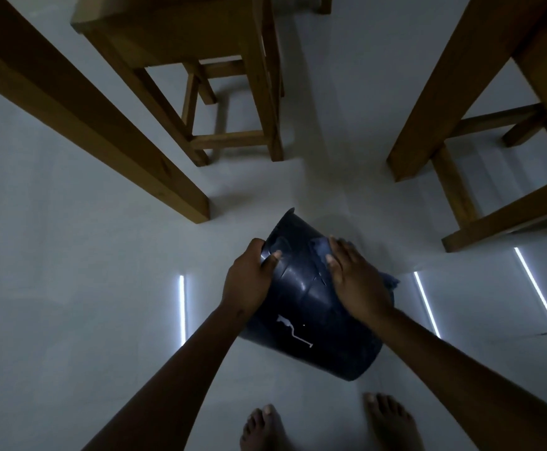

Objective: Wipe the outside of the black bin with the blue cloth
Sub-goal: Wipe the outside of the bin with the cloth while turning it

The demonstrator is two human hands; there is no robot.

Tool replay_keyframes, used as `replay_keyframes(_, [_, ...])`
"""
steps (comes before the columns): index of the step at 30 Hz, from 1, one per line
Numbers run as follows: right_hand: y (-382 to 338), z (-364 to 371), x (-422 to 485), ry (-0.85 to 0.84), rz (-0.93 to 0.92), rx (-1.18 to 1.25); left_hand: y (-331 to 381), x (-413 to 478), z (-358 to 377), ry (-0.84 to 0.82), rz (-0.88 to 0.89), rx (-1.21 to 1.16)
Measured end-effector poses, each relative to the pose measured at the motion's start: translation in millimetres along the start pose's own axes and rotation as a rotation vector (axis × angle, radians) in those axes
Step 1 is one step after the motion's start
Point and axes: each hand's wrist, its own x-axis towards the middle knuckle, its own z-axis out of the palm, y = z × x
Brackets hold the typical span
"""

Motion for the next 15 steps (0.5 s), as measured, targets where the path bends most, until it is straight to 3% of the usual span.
replay_keyframes(2, [2, 9, -26, 0.061, 0.012, -0.062, -1, 1, 0, 0.0, -0.006, 0.013])
replay_keyframes(4, [-1, 17, -53, 0.041, -0.124, -0.077, -3, 2, 0, -0.002, 0.004, 0.046])
replay_keyframes(7, [-7, 13, -59, 0.055, -0.226, 0.177, -2, 4, 1, 0.006, 0.041, 0.065])
replay_keyframes(9, [-9, 10, -48, 0.136, -0.129, 0.197, 1, 6, 2, 0.008, 0.046, 0.052])
replay_keyframes(12, [-14, 14, -45, 0.204, 0.127, 0.017, 2, 7, 4, 0.03, 0.059, 0.058])
replay_keyframes(15, [-29, 22, -61, 0.132, 0.097, -0.182, 3, 6, 5, 0.058, 0.065, 0.054])
